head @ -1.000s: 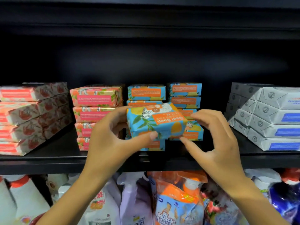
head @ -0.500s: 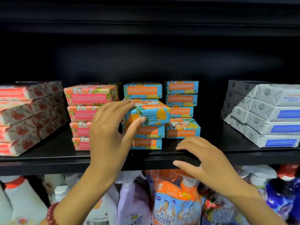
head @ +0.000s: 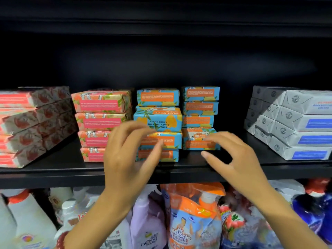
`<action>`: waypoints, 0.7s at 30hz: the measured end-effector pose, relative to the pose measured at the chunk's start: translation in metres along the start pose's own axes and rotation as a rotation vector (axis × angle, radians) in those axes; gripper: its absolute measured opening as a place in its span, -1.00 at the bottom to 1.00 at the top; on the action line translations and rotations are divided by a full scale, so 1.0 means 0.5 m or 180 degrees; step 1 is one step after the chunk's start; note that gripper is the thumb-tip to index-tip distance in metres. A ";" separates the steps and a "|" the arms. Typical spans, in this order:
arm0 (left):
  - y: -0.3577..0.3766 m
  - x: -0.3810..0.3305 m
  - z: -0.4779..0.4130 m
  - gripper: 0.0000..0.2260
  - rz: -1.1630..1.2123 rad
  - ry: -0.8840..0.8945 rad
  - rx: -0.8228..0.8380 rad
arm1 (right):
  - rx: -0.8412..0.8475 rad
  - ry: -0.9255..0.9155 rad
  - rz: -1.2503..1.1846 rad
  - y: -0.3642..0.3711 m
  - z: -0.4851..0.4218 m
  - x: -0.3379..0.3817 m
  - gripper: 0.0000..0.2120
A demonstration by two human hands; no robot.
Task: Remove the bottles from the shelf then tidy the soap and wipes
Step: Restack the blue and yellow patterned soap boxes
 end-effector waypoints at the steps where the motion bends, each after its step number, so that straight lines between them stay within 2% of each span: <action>1: 0.008 -0.005 0.015 -0.88 0.0056 0.0051 0.0121 | 0.0005 0.0045 0.0149 -0.004 -0.012 -0.003 -0.64; 4: 0.045 -0.009 0.057 -0.82 0.0076 0.0114 0.0661 | 0.0628 0.0280 0.0724 0.013 -0.036 -0.027 -0.45; 6: 0.063 -0.007 0.072 -0.75 0.0002 0.0108 0.0925 | 0.0906 0.0346 0.0895 0.023 -0.040 -0.039 -0.42; 8: 0.070 -0.005 0.077 -0.72 -0.0008 0.0106 0.1007 | 0.0805 0.0294 0.0958 0.014 -0.042 -0.039 -0.52; 11: 0.071 -0.001 0.074 -0.71 0.0068 0.0023 0.1028 | 0.0379 0.0155 0.0798 -0.020 -0.045 -0.022 -0.74; 13: 0.072 0.000 0.074 -0.70 0.0072 -0.0001 0.1049 | 0.0349 0.0253 0.0763 -0.030 -0.045 -0.022 -0.64; 16: 0.072 0.001 0.077 -0.69 0.0092 -0.0025 0.1017 | 0.0971 0.0767 0.1056 -0.014 -0.038 -0.048 -0.28; 18: 0.071 0.000 0.076 -0.69 0.0095 -0.0064 0.1027 | 0.1000 0.0893 0.0891 -0.011 -0.034 -0.049 -0.28; 21: 0.070 0.003 0.073 -0.70 0.0172 -0.0192 0.1128 | 0.0561 0.0656 0.0911 -0.027 -0.025 -0.030 -0.29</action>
Point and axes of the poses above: each hand's wrist, its own z-axis away from the middle knuckle, its own y-axis out of the palm, x = y × z, the point moved 5 cm from there along -z, towards the middle knuckle, and after that the axes turned 7 degrees about -z, right-handed, at the moved point
